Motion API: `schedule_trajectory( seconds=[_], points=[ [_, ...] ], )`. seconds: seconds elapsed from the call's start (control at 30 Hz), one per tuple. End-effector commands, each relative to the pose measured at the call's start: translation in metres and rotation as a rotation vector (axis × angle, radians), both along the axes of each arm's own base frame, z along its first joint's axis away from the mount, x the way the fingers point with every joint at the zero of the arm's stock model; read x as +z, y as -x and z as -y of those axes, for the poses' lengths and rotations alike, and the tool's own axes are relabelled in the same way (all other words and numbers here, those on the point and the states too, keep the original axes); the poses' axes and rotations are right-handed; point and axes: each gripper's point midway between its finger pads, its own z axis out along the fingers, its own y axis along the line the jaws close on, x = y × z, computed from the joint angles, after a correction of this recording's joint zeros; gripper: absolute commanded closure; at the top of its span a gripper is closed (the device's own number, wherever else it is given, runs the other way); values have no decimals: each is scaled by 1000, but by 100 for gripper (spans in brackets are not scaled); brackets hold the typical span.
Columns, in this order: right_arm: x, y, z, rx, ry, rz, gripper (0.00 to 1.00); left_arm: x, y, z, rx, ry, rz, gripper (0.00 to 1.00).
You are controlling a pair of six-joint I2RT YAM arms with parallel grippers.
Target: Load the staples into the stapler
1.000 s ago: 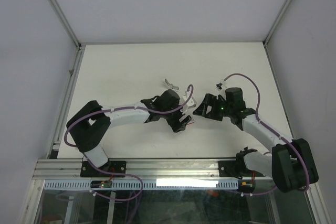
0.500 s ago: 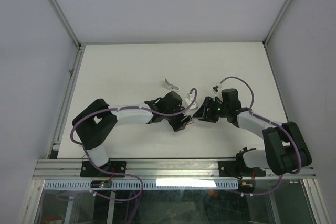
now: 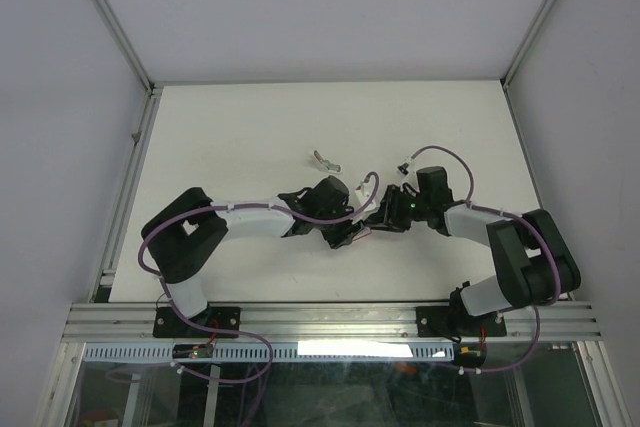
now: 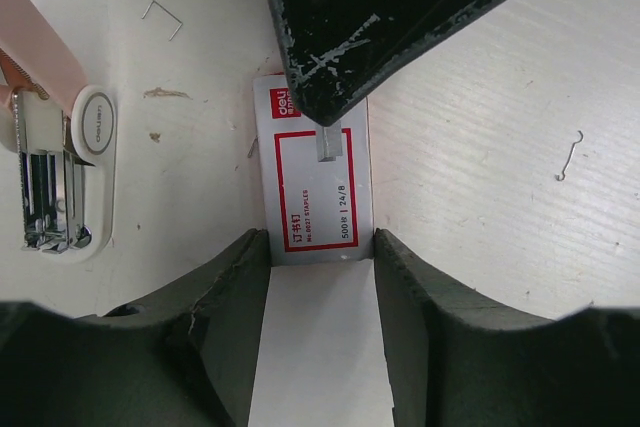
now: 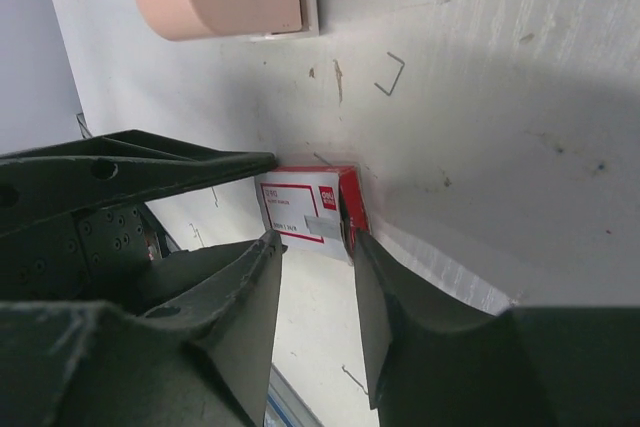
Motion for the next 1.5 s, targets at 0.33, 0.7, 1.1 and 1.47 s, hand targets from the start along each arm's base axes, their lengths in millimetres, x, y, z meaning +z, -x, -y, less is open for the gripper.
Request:
schedule_trajectory(
  seconds=[0.33,0.7,1.1,1.47],
  points=[
    [14,-16,-12,25,-37,69,65,13,-7,18,-37,39,58,55],
    [5,-6,-19,64,-37,38,68,6,-5,19,-39,14,48,57],
    [5,3,-32,107,-49,25,71,4,-4,20,-43,7,46,60],
    [5,7,-39,126,-56,20,71,4,-3,20,-45,4,46,57]
  ],
)
